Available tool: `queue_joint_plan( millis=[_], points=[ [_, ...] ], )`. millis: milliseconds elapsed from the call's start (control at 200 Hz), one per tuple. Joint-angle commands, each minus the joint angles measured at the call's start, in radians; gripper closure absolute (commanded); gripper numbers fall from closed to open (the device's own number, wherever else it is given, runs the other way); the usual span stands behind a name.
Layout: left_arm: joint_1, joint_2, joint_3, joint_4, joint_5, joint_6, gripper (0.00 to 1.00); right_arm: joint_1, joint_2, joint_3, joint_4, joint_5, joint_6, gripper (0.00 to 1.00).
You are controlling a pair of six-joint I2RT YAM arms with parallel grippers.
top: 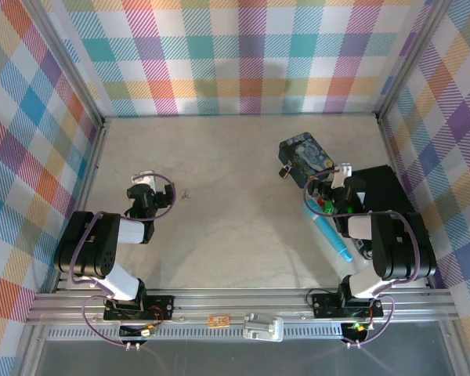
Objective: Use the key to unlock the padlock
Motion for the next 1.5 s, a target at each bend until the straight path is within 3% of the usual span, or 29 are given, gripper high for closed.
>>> queue_joint_plan(
  millis=[0, 915, 995, 1105, 1195, 1310, 1385, 1495],
  points=[
    [-0.001, 0.002, 0.018, 0.022, -0.002, 0.004, 0.0, 0.0, 0.004, -0.001, -0.001, 0.004, 0.001, 0.01],
    [-0.002, 0.001, 0.014, 0.027, -0.004, 0.004, 0.0, 0.0, -0.004, 0.0, -0.005, 0.003, 0.001, 0.01],
    [-0.007, -0.028, 0.038, -0.03, -0.024, 0.003, 0.0, 0.008, -0.059, 0.032, -0.103, 0.011, -0.01, 0.01],
    [-0.025, -0.134, 0.113, -0.247, -0.064, 0.01, 0.0, 0.026, -0.142, 0.104, -0.305, 0.064, -0.008, 0.01],
    [-0.046, -0.215, 0.162, -0.361, -0.108, -0.009, 0.0, 0.03, -0.199, 0.162, -0.448, 0.132, 0.072, 0.01],
    [-0.056, -0.293, 0.264, -0.55, -0.044, -0.172, 0.0, 0.029, -0.223, 0.311, -0.727, 0.141, 0.247, 0.01],
    [-0.068, -0.3, 0.345, -0.682, 0.054, -0.277, 0.0, 0.03, -0.198, 0.422, -0.901, 0.113, 0.35, 0.01],
    [-0.135, -0.296, 0.39, -0.737, 0.121, -0.387, 0.0, 0.03, -0.124, 0.574, -1.076, 0.03, 0.427, 0.01]
  ],
)
